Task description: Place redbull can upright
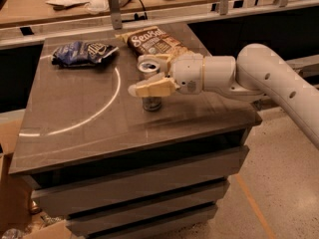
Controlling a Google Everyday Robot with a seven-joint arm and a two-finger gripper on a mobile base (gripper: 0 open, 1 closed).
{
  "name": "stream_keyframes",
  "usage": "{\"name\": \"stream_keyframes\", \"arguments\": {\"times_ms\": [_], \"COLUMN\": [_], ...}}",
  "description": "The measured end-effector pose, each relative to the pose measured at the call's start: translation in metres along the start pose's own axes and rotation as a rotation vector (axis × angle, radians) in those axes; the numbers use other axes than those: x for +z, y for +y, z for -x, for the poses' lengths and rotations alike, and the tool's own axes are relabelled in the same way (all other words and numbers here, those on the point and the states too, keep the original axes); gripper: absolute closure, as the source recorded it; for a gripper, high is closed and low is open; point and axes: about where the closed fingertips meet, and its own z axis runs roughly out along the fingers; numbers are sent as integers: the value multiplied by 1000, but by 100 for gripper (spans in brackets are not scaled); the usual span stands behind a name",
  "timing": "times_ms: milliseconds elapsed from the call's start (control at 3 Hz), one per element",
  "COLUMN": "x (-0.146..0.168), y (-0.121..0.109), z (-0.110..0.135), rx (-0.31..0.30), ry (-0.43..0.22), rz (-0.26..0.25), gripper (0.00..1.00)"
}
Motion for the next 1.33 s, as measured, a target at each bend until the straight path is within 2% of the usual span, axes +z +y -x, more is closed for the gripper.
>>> {"name": "stream_keyframes", "arguments": {"times_ms": [333,1000,1333], "x": [-11,-38,-67], "y": [0,-2,-6], "z": [-3,-7,-10], "rx": [7,6,0], "ry": [7,44,102], "rz": [-18,-63,-141], "gripper": [0,0,0]}}
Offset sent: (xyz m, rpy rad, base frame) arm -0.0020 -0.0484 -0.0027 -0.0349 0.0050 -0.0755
